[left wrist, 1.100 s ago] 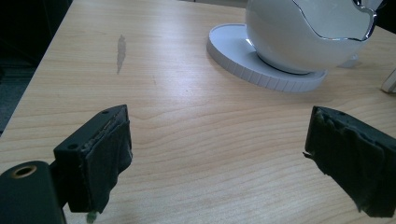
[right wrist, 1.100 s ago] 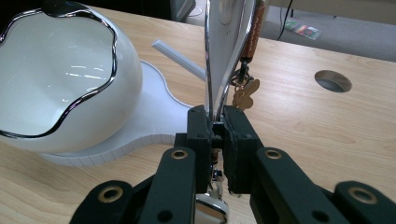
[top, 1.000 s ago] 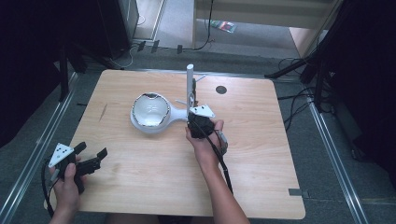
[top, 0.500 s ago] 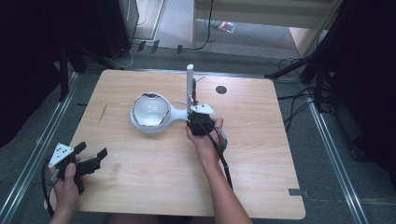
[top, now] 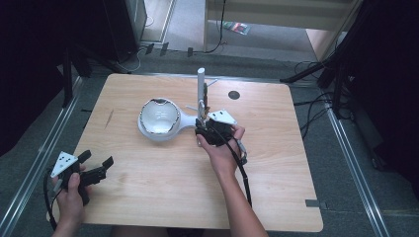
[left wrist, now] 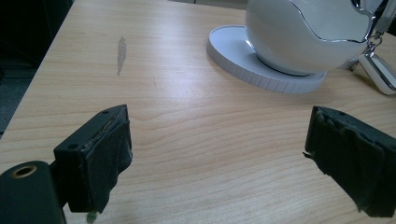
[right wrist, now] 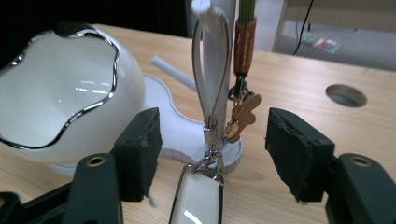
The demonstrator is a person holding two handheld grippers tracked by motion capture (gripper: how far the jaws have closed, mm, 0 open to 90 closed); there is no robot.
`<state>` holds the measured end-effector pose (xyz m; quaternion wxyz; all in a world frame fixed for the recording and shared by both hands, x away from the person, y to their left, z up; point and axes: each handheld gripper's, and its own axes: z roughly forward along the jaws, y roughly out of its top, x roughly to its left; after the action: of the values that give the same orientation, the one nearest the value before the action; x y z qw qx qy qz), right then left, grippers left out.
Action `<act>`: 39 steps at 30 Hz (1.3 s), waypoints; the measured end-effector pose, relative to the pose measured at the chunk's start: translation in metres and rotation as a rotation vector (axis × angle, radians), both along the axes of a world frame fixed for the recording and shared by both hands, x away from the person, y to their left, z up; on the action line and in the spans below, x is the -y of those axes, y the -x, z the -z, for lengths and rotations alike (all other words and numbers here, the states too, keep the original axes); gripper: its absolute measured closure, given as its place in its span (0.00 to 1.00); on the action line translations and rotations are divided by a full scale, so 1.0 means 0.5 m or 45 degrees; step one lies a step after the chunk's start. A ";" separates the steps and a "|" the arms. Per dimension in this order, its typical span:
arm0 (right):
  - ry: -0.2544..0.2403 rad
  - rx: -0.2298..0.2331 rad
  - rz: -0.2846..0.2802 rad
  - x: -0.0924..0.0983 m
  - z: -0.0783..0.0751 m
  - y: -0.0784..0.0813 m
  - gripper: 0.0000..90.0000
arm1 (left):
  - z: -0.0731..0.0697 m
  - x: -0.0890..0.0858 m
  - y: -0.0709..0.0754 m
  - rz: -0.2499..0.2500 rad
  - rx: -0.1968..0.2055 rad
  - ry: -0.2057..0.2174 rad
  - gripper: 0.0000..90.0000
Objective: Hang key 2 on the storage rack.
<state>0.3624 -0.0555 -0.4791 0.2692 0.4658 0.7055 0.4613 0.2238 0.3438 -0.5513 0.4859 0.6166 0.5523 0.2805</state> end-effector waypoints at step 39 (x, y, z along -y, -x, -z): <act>-0.030 -0.016 0.109 0.223 0.066 0.119 0.00 | 0.000 0.001 0.002 0.005 0.003 -0.012 0.09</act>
<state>0.3028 -0.1669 -0.5120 0.2788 0.5016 0.6809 0.4549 0.2227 0.3434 -0.5513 0.4842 0.6197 0.5491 0.2830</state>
